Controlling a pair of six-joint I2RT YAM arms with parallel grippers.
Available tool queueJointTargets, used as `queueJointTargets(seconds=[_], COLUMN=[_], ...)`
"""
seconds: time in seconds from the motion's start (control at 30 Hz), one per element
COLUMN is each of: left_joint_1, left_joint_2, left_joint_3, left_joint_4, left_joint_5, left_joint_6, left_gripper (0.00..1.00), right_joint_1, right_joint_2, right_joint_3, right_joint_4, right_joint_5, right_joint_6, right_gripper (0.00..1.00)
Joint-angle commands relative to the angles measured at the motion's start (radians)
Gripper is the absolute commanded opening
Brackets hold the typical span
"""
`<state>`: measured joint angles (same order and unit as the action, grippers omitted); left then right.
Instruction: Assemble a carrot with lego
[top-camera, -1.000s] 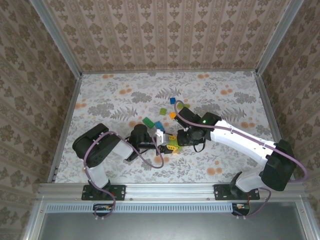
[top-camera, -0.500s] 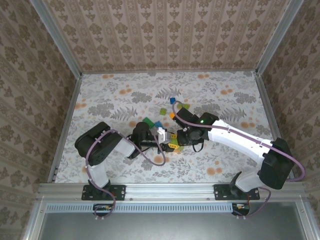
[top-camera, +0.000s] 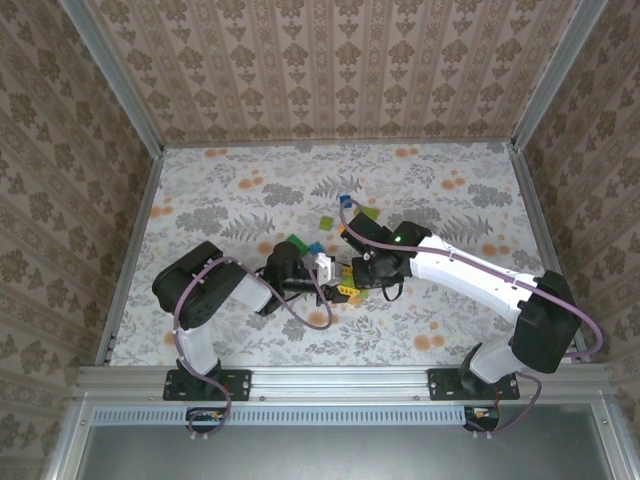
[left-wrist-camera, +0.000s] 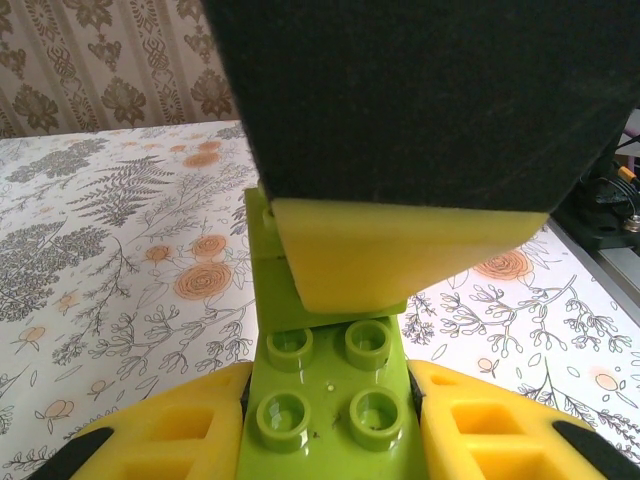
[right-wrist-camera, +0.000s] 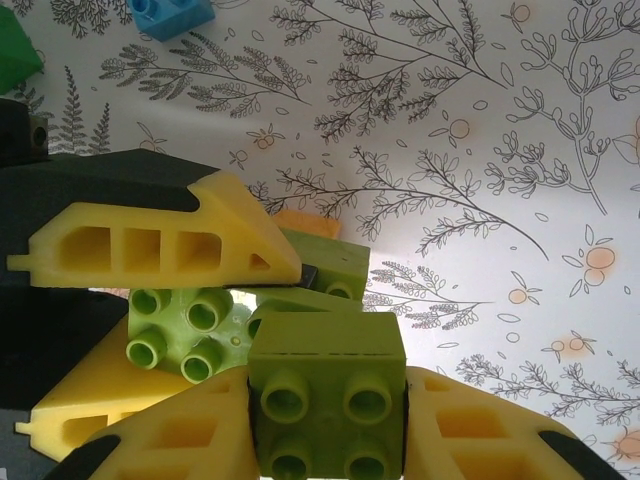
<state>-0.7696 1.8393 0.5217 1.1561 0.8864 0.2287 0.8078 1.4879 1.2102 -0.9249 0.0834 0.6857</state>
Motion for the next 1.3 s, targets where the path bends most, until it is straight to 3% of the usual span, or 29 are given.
queueJointTargets(seconds=[0.0,0.37,1.27], left_joint_1=[0.012,0.013,0.018], left_joint_2=[0.067,0.077,0.100], left_joint_3=[-0.030,-0.020,-0.013], left_joint_4=[-0.196,-0.199,-0.199], left_joint_5=[-0.044,-0.040,-0.047], left_joint_6=[0.036,0.032,0.035], left_gripper=[0.14,0.14,0.14], right_joint_1=[-0.002,-0.001,-0.005], right_joint_2=[0.009,-0.013,0.095], right_joint_3=[0.017,-0.026,-0.041], right_joint_4=[-0.060,-0.045,0.029], right_joint_5=[0.059,0.079,0.023], right_joint_6=[0.025,0.063,0.097], right_gripper=[0.18,0.17,0.19])
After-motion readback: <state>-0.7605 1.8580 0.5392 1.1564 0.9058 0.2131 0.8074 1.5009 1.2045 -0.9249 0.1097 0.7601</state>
